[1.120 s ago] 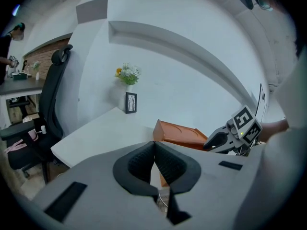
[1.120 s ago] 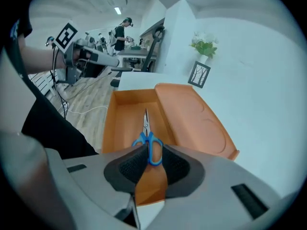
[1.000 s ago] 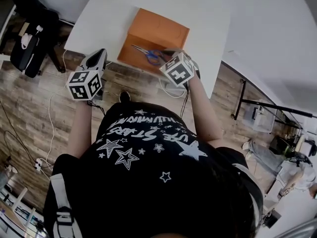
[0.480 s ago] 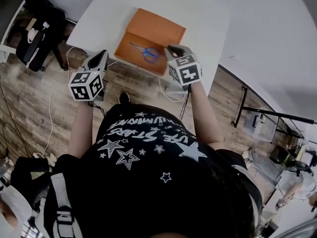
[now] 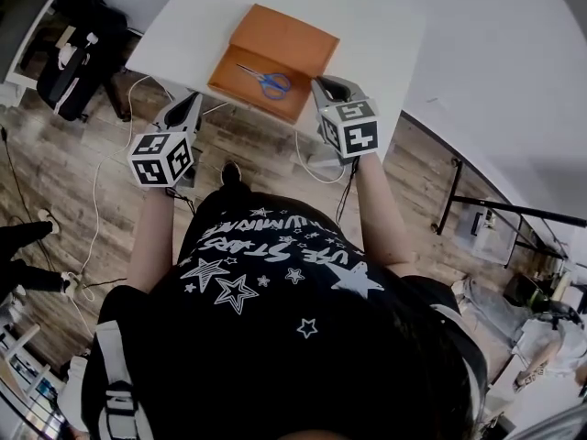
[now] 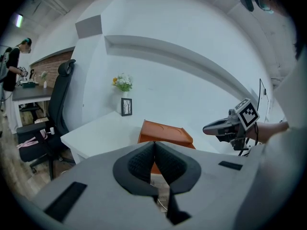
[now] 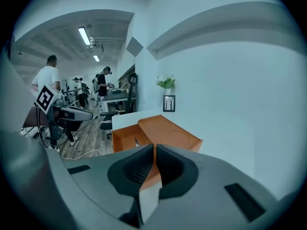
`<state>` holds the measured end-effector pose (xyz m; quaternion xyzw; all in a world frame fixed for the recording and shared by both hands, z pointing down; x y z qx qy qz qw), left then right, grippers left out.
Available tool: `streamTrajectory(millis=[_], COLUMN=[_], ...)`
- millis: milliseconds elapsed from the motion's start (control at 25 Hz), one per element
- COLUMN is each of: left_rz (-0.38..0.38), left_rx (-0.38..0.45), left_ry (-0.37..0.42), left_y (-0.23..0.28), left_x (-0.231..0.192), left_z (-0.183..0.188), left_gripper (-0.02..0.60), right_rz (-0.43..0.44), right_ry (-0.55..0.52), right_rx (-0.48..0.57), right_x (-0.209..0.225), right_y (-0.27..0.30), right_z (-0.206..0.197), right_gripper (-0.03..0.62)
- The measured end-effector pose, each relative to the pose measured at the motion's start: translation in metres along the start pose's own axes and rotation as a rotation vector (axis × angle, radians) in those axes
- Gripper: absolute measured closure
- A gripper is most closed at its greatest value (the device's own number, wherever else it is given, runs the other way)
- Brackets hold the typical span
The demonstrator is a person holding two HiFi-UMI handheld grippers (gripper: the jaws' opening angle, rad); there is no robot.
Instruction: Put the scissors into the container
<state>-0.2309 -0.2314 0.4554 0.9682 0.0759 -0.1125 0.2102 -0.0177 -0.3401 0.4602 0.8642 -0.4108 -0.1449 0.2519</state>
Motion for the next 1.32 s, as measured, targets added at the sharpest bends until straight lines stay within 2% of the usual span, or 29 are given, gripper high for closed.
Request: streamTrajectory(millis=[440,880,1320], left_rz=[0.001,0.021,0.049], left_rx=[-0.014,-0.027,-0.023], left_ry=[0.011,-0.014,-0.043], left_y=[-0.038,-0.085,-0.134], left_x=[0.043,0.083,0.094], left_z=[-0.028,-0.077,-0.111], left_gripper=[0.563,0.563,0.563], right_rz=[-0.012,0.037,0.063], right_ry=[0.019,0.016,-0.01], right_rx=[0.019,0.016,0.016], right_x=[-0.014,-0.046,-0.085], right_y=[-0.054,-0.097,-0.127], right_z=[-0.036,-0.084,-0.105], right_gripper=[0.542,0.542,0.542])
Point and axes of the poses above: the fingertips, and each gripper's own axes: y forward along the fingers, x to its right, z out of its top, the point moved 1 cm from there along -y, backward along the fingers, and after that the axes turned 1 degree about -y, right-handed, at the moved point
